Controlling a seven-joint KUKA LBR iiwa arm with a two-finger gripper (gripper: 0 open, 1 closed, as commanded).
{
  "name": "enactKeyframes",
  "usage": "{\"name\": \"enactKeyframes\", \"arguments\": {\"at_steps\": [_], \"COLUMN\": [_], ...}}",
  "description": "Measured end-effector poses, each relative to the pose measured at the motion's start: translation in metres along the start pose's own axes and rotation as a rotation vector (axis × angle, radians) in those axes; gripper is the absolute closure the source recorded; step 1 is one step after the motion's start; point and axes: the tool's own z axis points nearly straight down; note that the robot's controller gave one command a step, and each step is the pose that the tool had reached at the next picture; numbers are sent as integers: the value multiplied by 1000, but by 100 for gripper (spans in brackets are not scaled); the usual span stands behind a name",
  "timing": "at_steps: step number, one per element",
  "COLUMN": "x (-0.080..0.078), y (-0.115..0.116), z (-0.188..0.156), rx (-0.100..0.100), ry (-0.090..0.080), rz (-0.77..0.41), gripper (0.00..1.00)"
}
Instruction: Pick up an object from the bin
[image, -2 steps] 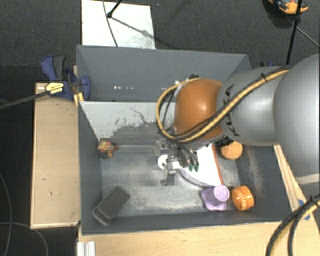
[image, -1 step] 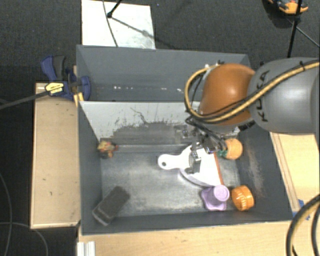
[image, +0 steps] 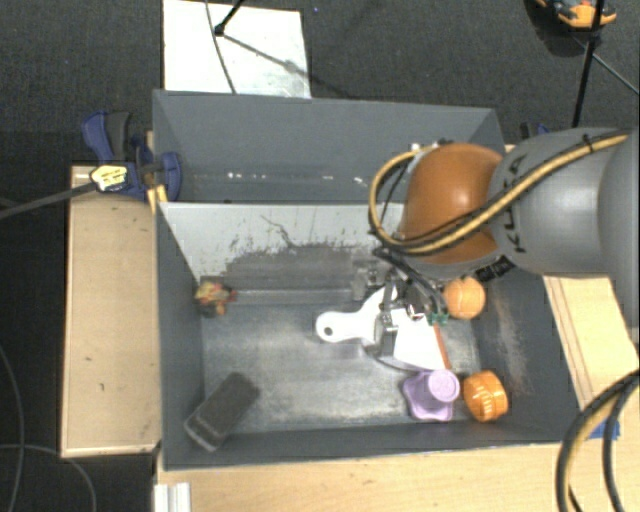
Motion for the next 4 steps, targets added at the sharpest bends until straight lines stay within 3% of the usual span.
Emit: {"name": "enactKeyframes", "arguments": {"at_steps": [1, 2, 4], "x": [3, 15, 17], "y": [6, 9, 9], "z": [28, 31, 26], "rx": [1, 0, 0], "ry": [-3, -3, 2], "rz": [-89, 163, 164], "gripper": [0, 100, 100]}}
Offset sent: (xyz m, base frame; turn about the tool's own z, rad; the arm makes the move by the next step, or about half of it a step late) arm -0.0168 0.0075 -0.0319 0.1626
